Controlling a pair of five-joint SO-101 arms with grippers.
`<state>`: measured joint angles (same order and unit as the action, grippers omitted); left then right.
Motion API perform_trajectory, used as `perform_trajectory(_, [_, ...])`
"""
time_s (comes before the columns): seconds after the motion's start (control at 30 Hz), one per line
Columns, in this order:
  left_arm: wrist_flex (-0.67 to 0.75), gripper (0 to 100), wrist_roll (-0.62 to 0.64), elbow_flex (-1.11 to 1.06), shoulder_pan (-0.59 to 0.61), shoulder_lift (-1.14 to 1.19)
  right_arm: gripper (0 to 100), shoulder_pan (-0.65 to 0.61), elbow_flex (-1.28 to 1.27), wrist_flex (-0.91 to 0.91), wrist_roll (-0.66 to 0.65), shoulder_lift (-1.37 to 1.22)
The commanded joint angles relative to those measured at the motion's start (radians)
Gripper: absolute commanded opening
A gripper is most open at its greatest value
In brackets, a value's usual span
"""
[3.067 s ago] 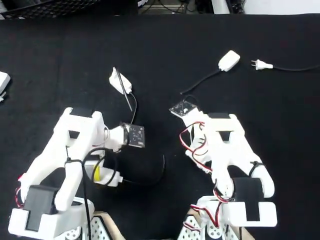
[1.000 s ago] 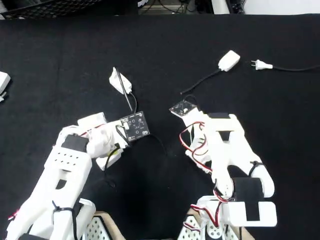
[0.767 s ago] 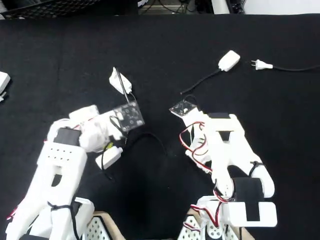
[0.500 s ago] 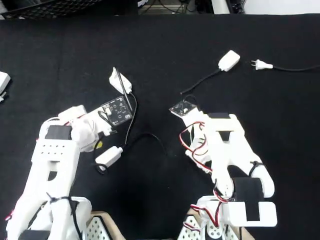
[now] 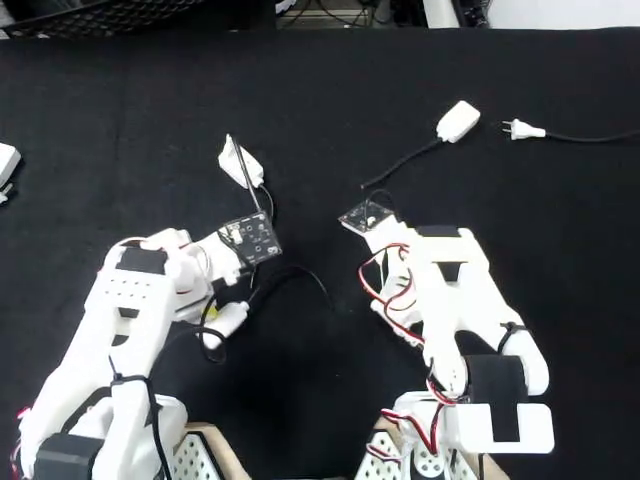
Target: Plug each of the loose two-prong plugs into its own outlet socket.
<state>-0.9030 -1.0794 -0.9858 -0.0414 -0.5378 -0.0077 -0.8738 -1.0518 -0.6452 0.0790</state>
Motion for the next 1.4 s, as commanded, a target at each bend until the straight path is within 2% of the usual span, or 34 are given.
perform_trajectory(0.0, [-0.009, 28, 0.023, 0.010, -0.031, -0.006, 1.3, 0.008, 0.007, 0.046, 0.012, 0.005])
perform_trajectory(0.23, [-0.020, 28, 0.040, 0.004, -0.044, -0.006, 1.3, 0.008, 0.008, 0.046, 0.011, 0.005])
perform_trajectory(0.37, [-0.114, 28, 0.046, 0.041, -0.101, -0.014, 1.3, 0.005, 0.008, 0.048, 0.009, 0.005])
perform_trajectory(0.53, [-0.195, 28, 0.126, 0.090, -0.173, -0.092, 1.3, 0.008, 0.008, 0.048, 0.012, 0.005])
perform_trajectory(0.9, [-0.203, 28, 0.216, 0.013, -0.297, -0.175, 1.3, 0.008, 0.008, 0.048, 0.012, 0.005])
perform_trajectory(1.07, [-0.203, 28, 0.206, 0.022, -0.217, -0.181, 1.3, 0.008, 0.008, 0.048, 0.014, 0.005])
perform_trajectory(1.27, [-0.193, 28, 0.023, 0.025, 0.004, -0.175, 1.3, 0.009, 0.008, 0.048, 0.014, 0.005])
perform_trajectory(1.37, [-0.199, 28, -0.011, -0.007, 0.041, -0.170, 1.3, 0.008, 0.008, 0.048, 0.012, 0.005])
